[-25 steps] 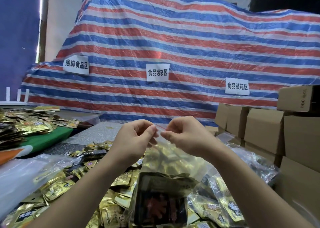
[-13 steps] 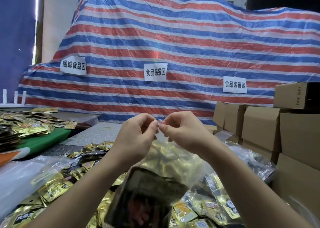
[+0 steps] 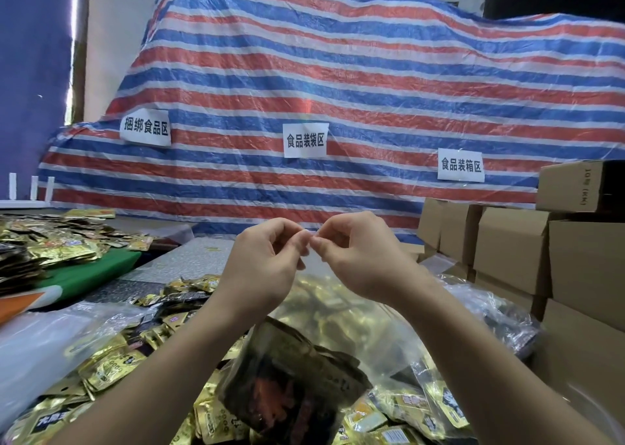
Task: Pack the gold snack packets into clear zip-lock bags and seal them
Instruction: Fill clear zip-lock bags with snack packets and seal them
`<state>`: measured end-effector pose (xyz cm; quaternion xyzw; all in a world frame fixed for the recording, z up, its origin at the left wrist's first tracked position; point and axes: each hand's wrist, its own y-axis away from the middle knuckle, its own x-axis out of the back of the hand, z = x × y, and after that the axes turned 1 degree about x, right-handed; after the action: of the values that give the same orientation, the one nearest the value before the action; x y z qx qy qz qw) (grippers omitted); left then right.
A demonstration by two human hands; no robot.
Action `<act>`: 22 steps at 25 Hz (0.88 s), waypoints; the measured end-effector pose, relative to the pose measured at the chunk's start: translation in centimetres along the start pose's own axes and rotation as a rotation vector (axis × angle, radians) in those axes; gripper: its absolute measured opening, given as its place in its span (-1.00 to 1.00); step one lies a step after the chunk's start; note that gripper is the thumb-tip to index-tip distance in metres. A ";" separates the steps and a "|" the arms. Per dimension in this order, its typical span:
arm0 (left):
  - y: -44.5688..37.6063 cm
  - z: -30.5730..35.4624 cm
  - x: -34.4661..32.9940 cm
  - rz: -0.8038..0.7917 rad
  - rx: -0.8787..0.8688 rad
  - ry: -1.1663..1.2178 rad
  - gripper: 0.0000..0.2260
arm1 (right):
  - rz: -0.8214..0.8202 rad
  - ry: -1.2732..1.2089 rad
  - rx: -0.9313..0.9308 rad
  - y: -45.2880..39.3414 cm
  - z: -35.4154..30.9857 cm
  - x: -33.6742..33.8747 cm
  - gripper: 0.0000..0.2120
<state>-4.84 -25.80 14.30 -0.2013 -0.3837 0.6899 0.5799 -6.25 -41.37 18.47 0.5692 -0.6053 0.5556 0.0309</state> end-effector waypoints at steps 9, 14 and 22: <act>0.2 0.8 0.0 0.047 -0.029 -0.059 -0.84 | 0.042 0.000 0.026 0.1 -0.1 -0.3 -0.88; 0.3 0.9 -0.2 0.051 -0.054 -0.112 -0.84 | 0.042 -0.026 0.017 0.3 -0.7 -0.4 -0.89; 0.8 0.7 -0.9 0.095 -0.103 -0.122 -0.87 | 0.025 0.006 -0.015 0.9 -0.5 -0.3 -0.89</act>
<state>-5.63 -26.90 13.97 -0.2063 -0.4434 0.7070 0.5108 -7.13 -41.05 17.86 0.5595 -0.6165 0.5532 0.0301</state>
